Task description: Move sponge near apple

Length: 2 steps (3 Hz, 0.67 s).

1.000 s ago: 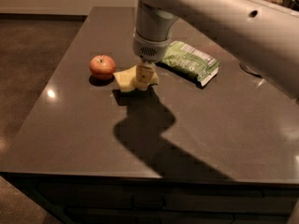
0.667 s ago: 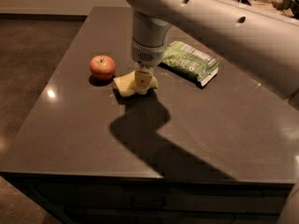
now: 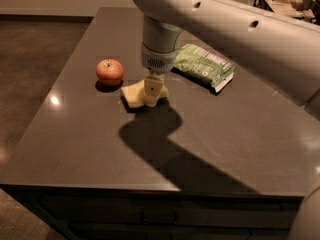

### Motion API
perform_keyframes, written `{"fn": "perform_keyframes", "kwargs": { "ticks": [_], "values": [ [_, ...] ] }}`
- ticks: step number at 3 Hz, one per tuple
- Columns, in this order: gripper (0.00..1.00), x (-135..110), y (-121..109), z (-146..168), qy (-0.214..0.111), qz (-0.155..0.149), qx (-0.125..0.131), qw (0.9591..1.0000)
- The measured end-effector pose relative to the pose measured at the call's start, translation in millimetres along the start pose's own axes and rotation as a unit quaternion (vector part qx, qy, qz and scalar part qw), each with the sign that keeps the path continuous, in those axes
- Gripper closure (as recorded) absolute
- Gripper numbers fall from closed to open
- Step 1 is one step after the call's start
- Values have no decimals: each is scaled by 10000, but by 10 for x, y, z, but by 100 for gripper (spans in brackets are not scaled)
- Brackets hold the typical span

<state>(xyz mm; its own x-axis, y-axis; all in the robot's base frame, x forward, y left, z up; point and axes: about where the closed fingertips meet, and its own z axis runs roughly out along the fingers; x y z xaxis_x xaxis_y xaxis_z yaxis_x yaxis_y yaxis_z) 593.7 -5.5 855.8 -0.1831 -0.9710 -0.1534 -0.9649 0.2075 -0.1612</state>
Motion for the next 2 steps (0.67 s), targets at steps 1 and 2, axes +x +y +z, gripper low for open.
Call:
{"fn": "perform_keyframes", "kwargs": {
  "ticks": [1, 2],
  "values": [
    [0, -3, 2, 3, -2, -3, 3, 10000],
    [0, -3, 2, 3, -2, -3, 3, 10000]
  ]
}}
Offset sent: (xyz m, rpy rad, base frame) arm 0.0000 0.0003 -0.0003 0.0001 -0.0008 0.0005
